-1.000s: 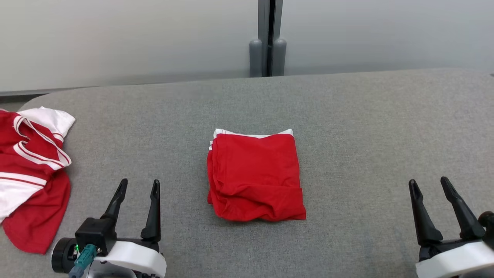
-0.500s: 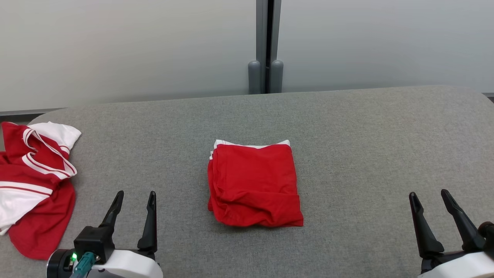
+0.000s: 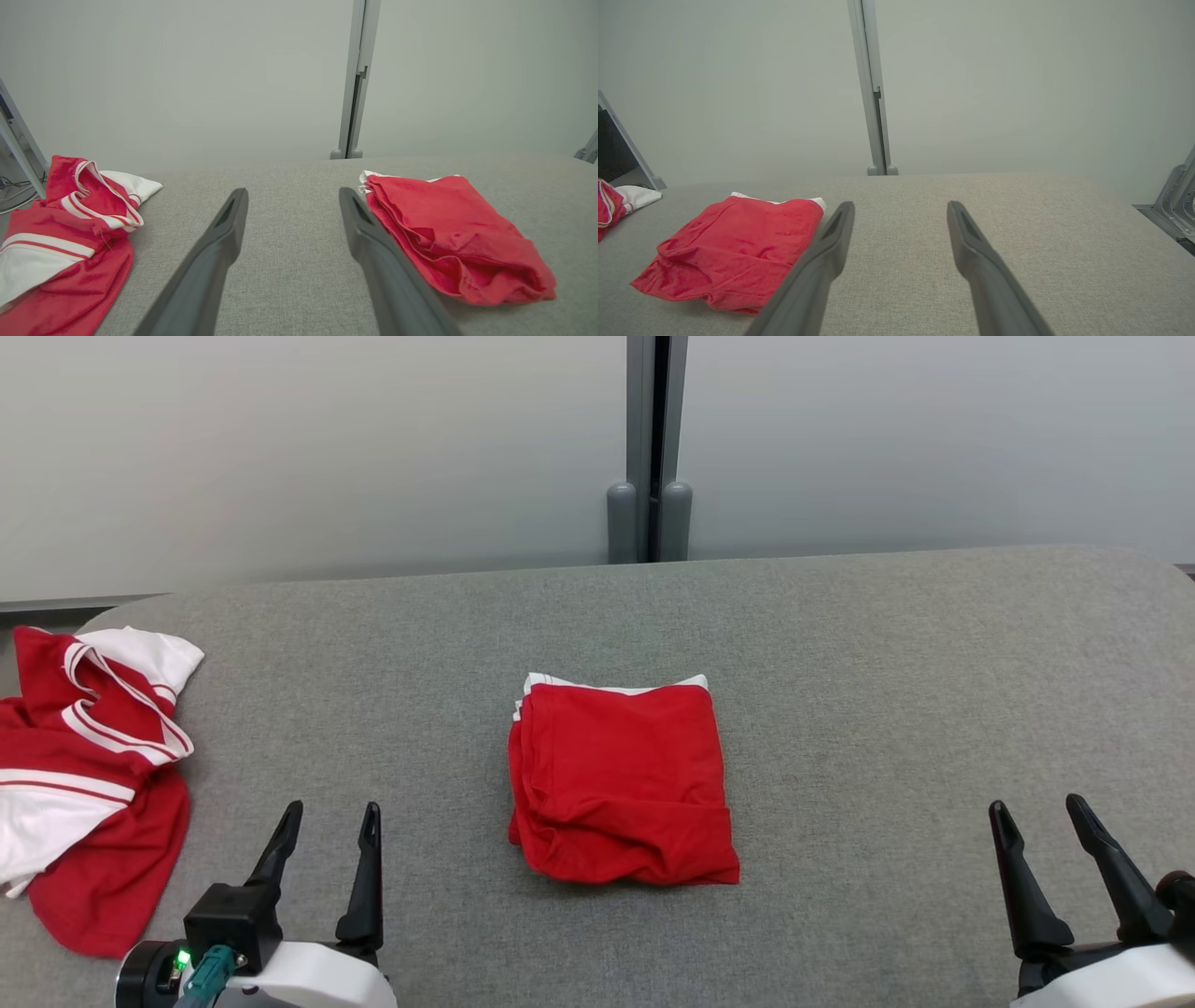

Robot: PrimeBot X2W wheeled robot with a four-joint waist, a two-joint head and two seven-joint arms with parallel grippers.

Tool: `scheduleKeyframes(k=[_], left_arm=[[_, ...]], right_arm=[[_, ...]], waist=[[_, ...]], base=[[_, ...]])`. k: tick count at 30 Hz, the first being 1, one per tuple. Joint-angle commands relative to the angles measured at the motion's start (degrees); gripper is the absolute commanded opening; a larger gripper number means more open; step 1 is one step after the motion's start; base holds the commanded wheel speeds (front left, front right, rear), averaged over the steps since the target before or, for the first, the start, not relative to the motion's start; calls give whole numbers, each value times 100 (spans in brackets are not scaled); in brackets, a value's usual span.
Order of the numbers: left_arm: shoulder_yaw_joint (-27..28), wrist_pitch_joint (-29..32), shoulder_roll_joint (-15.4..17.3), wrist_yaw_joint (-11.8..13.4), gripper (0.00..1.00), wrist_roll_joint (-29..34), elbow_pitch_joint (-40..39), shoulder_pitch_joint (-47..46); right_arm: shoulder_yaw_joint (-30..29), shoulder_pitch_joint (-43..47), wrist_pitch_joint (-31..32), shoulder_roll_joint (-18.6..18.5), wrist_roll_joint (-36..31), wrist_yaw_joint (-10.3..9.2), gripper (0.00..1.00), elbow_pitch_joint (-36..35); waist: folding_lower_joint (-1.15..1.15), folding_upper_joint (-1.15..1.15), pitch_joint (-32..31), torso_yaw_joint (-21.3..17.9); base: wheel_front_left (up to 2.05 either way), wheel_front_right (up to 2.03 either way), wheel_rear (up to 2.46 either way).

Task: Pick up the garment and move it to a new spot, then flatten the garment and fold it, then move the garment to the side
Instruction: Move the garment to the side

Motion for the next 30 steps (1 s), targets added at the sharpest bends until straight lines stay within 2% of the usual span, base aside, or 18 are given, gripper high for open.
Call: scheduleKeyframes(k=[1,8,16,22,29,30], left_arm=[[-6,0,42,18,100,-4,-28,-32],[-85,-86,-58,-50,100,-13,-25,-418],[-235,-325,-350,-179,100,-38,79,-1186],[-227,-544,-532,-243,100,-67,259,-1614],[-203,-671,-652,-276,100,-72,419,-1790],[-196,-679,-666,-272,100,-66,431,-1802]], right_arm=[[-29,-32,-9,0,-15,0,100,13],[-75,-211,13,-84,0,0,100,198],[53,-895,-28,-198,171,0,100,903],[585,-1552,-27,-155,383,0,100,1718],[1138,-2021,137,-45,843,1,100,2593],[1242,-2031,206,-40,903,1,89,2691]], waist=[[0,0,23,28],[0,0,330,424],[0,0,1038,1230],[0,0,1466,1622],[0,0,1730,1700],[0,0,1750,1686]], base=[[0,0,0],[0,0,0],[0,0,0],[0,0,0],[0,0,0],[0,0,0]])
